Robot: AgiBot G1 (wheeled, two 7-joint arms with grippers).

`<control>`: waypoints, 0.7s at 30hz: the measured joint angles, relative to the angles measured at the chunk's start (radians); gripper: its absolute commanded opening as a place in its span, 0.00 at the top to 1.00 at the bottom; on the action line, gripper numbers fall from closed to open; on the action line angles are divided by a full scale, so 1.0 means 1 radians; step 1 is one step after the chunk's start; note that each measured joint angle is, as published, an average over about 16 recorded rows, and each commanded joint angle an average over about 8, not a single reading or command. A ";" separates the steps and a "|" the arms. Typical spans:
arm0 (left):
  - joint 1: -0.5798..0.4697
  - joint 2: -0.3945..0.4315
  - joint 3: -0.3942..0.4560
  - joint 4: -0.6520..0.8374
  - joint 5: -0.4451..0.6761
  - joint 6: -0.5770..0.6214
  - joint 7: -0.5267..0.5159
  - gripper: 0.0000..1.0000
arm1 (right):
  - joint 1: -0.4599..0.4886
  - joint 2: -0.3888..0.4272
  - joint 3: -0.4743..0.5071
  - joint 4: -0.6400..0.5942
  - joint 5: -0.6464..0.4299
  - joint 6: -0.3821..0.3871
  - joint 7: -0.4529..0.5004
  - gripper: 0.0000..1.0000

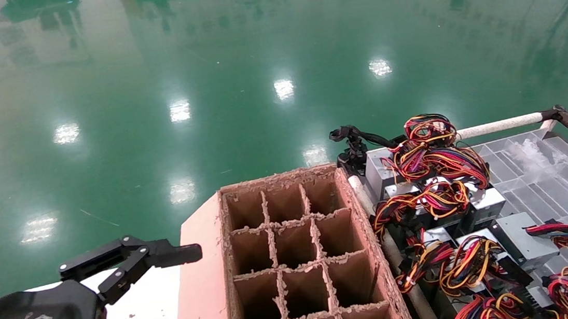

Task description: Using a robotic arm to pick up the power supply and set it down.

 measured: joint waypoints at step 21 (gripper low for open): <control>-0.001 0.000 0.001 0.001 0.000 0.000 0.001 0.00 | -0.048 -0.094 0.237 0.223 -0.120 0.013 0.115 0.00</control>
